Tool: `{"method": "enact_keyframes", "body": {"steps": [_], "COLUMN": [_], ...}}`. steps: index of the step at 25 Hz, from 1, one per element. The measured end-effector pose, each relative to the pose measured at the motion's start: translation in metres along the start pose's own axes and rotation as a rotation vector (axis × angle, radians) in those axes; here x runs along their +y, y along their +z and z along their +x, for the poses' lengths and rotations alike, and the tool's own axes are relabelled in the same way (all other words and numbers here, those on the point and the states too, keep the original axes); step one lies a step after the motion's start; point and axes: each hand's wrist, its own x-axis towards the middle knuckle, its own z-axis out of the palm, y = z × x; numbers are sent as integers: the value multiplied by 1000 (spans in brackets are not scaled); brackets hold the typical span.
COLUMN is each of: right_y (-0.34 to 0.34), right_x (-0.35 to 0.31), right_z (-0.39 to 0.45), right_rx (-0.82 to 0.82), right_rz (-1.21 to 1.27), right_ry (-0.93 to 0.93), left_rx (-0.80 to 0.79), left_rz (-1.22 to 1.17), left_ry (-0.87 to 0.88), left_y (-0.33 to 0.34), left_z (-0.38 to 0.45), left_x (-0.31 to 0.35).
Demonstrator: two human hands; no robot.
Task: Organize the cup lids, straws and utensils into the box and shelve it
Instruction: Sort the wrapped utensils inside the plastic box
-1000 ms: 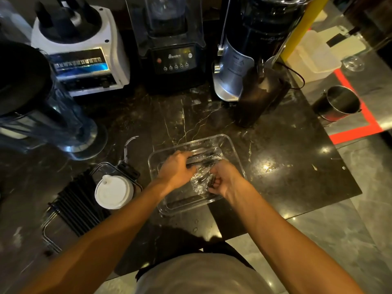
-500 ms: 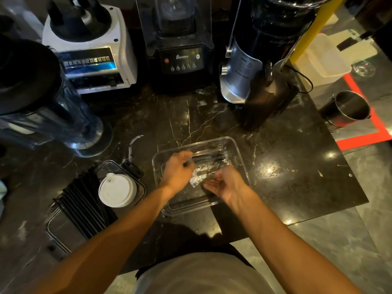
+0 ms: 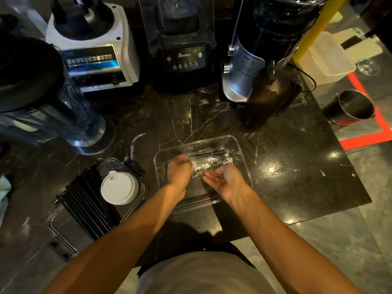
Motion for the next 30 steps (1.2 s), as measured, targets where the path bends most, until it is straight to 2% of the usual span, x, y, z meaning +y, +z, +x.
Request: {"method": "enact_keyframes", "body": {"steps": [3,6,8,13,19,22,26,30], "right_y": [-6,-6,-2,-3,-7,-4,-1,-3], "right_x": [1,0,-2,-6,-6,-4,-4,-5], "right_z": [0,0,-1,1,-2,-4,-7,-6], "right_rx": [43,50,50,38,29,32,27,17], "right_rz": [-74,-89,-96,-112,-104,-116,-119,-126], "right_ry": [-38,-47,-50,-67,-55,-54,-98,-84], "left_rx": [92,11,-10,91,129,111,9,33], "left_rz": [-94,-242,-295,-244,-282,-289,-250,-148], "left_ry": [-46,-121,-102,-64,-87,-102,-82,-38], "left_y": [-3,-1,5,11,9,12,12,8], "left_z": [-3,-5,-5,-6,-11,-12,-13,-9], "left_x": [-1,-6,-4,5,-3,-3,-2,-7]}}
